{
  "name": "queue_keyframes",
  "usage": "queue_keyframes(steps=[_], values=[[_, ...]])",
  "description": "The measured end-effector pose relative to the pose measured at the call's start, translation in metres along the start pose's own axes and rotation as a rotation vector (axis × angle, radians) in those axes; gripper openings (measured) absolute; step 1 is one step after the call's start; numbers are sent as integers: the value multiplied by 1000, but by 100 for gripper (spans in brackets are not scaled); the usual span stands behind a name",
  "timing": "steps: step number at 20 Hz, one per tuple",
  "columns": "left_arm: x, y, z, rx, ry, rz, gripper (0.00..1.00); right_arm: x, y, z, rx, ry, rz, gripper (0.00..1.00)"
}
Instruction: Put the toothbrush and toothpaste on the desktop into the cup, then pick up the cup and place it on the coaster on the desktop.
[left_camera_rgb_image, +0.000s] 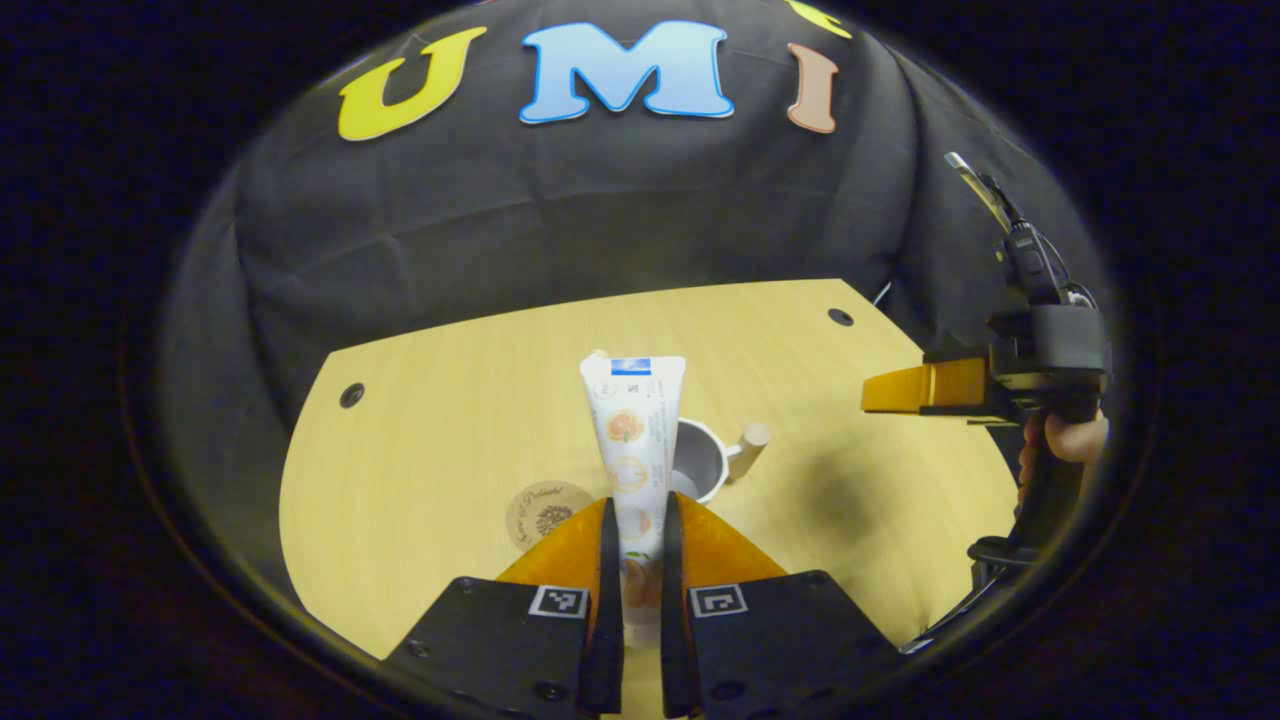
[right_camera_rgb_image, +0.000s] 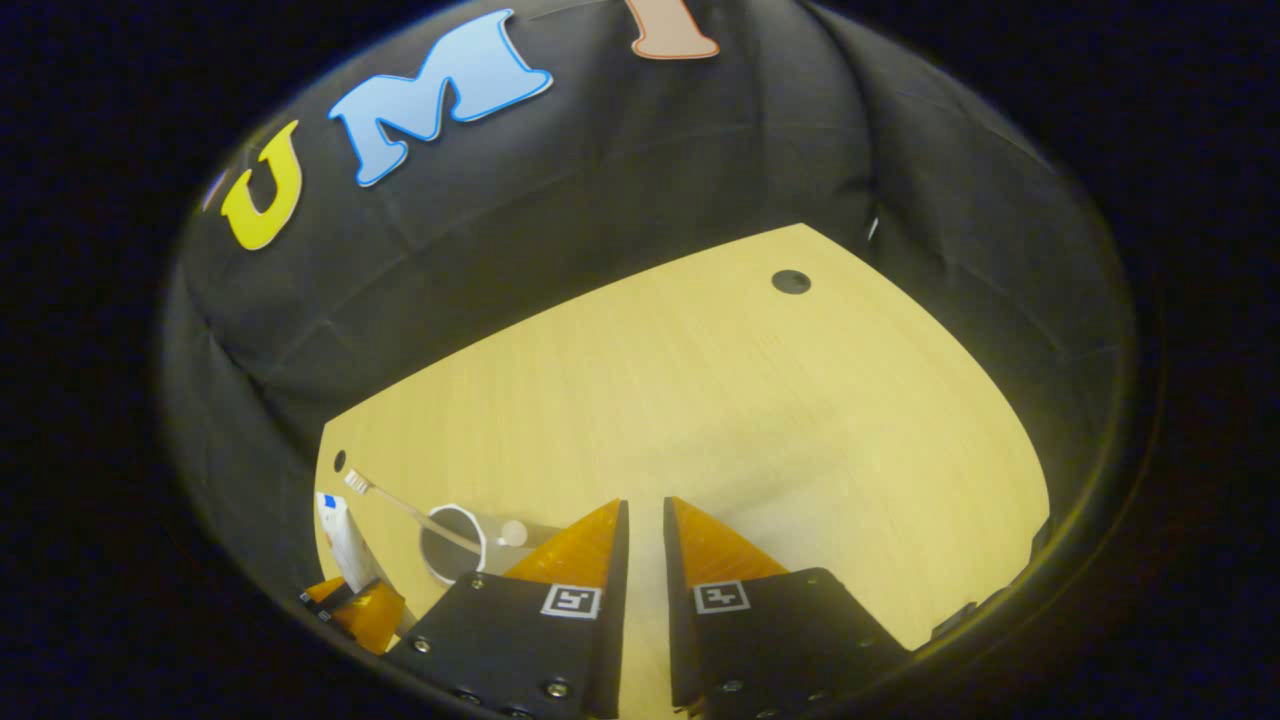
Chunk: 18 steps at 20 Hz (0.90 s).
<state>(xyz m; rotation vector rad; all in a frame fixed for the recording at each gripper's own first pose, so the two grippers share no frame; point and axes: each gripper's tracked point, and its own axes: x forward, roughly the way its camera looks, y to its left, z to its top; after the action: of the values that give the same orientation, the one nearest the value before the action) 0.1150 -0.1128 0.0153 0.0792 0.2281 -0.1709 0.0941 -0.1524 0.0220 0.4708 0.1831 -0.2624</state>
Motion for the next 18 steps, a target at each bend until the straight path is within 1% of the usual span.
queue_keyframes(steps=[4, 6, 10, 14, 16, 18], values=[[23, -25, 22, 48, -17, -35, 23, -1, -30, 3, 24, 8, -36, 19], [34, -36, 39, 88, -37, -48, 23, 0, -44, 2, 34, 14, -54, 19], [48, -48, 70, 175, -132, -56, 23, 4, -65, 3, 51, 34, -83, 19], [50, -48, 99, 237, -219, -47, 22, 8, -73, 3, 55, 48, -100, 19], [53, -44, 104, 232, -236, -42, 22, 11, -75, 0, 52, 61, -103, 19], [62, -40, 101, 196, -229, -48, 22, 12, -75, -2, 46, 70, -102, 19]])
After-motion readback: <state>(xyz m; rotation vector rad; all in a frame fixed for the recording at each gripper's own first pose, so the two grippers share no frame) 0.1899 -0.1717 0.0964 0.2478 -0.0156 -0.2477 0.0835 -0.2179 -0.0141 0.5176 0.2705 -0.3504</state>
